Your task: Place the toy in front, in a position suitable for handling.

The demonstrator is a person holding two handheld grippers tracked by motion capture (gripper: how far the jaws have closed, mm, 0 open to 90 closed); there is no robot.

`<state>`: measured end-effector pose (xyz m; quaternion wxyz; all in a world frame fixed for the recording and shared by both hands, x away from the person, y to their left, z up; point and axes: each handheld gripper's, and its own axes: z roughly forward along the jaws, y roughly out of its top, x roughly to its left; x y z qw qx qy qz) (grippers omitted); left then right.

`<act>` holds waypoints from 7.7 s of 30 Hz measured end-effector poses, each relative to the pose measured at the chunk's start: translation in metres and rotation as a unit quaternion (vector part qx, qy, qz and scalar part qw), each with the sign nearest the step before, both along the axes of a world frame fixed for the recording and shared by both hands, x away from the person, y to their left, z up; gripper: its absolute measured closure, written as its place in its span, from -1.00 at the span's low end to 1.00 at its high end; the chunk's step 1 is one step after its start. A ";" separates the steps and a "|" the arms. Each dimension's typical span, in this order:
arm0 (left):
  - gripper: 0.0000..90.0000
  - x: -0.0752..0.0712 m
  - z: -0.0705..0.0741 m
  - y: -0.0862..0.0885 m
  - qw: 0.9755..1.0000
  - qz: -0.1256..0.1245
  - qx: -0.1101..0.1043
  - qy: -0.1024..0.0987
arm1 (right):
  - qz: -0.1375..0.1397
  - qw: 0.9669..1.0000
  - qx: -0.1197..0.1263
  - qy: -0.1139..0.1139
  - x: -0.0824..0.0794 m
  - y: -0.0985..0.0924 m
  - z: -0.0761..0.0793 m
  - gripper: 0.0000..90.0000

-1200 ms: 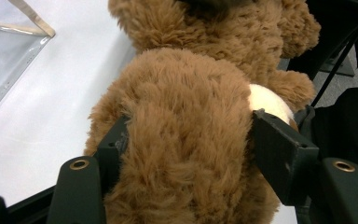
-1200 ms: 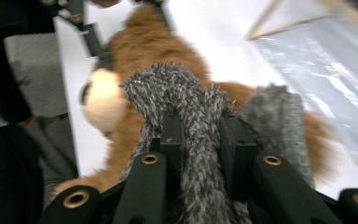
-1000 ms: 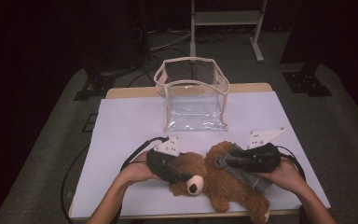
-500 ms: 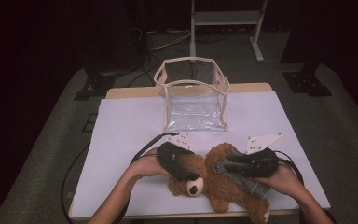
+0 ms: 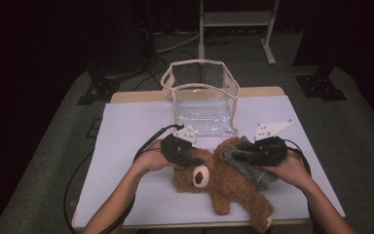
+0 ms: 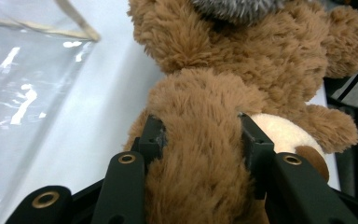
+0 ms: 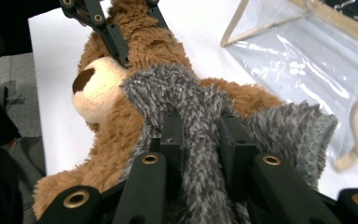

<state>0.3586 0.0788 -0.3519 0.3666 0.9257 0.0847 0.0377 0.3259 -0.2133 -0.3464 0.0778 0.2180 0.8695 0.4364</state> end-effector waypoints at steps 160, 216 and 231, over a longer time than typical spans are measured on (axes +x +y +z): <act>0.39 -0.038 0.000 0.001 0.993 -0.075 -0.022 -0.092 | -0.014 1.000 0.000 0.001 -0.001 -0.046 0.012 0.63; -0.16 -0.028 -0.027 0.040 0.996 -0.015 -0.046 -0.076 | 0.014 0.999 -0.003 0.045 -0.001 -0.017 -0.028 0.65; -0.14 -0.025 -0.024 0.023 0.996 -0.027 -0.041 -0.079 | 0.059 0.997 -0.028 -0.035 0.006 0.018 0.062 0.64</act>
